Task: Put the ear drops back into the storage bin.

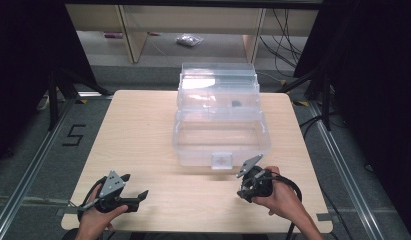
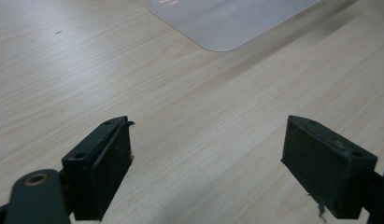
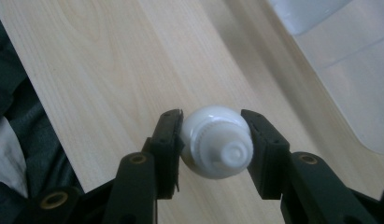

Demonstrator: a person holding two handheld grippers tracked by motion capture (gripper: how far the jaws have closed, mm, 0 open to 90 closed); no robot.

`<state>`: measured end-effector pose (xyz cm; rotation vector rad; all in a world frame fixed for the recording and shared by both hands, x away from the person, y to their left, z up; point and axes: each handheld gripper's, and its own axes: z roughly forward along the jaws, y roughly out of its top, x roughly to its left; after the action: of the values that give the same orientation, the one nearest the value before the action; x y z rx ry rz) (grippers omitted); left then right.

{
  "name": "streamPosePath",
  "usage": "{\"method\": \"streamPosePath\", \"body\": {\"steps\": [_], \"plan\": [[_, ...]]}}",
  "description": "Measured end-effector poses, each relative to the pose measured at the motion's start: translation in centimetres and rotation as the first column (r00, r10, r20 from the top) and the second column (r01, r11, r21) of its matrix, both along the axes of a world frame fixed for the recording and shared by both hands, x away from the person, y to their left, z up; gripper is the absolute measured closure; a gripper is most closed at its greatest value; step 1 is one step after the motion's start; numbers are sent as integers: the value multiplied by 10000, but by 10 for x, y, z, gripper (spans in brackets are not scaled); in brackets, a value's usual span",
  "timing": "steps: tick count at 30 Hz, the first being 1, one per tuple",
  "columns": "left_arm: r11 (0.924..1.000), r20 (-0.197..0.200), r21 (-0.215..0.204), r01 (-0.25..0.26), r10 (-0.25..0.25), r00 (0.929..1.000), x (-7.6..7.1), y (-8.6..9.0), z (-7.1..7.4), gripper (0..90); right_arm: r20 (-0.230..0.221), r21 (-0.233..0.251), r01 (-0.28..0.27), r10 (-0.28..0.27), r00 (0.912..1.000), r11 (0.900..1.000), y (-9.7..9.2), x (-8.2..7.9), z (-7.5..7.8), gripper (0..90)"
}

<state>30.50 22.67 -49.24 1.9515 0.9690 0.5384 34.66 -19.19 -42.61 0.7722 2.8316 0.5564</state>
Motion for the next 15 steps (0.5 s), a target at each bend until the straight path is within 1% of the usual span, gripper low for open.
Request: {"method": "streamPosePath", "body": {"steps": [1,3,5,6,7,9,10,11,12,13,15], "plan": [[10000,1,16,-4,4,10000,0,0,0,153,35,105,-185,185,9998,9998,-2,4,4,602],[10000,-5,15,-8,8,10000,0,0,0,153,-22,48,35,-35,10000,10000,-3,5,9,602],[10000,-7,16,-9,9,10000,0,0,0,153,-25,58,67,-67,10000,10000,-4,6,10,602],[10000,-5,12,-6,6,10000,0,0,0,153,-118,-41,247,-247,9996,9997,-4,7,13,601],[10000,0,10,-6,6,10000,0,0,0,153,121,-96,113,-112,9999,9999,-6,10,17,602],[10000,3,-18,21,-21,10000,0,0,0,153,64,-15,138,-138,9999,9999,-6,12,21,602],[10000,3,-18,21,-21,10000,0,0,0,153,91,-60,103,-103,9999,9999,-7,13,24,602],[10000,-1,24,28,-28,10000,0,0,0,153,19,-35,158,-158,9999,9999,-7,13,25,602],[10000,-1,24,28,-28,10000,0,0,0,152,66,-58,21,-20,10000,10000,-8,15,27,602],[10000,-3,4,5,-5,10000,0,0,0,153,8,-88,134,-134,9999,9999,-9,15,29,602],[10000,1,5,-8,8,10000,0,0,0,153,4,-37,87,-87,10000,10000,-9,16,30,602]]}}
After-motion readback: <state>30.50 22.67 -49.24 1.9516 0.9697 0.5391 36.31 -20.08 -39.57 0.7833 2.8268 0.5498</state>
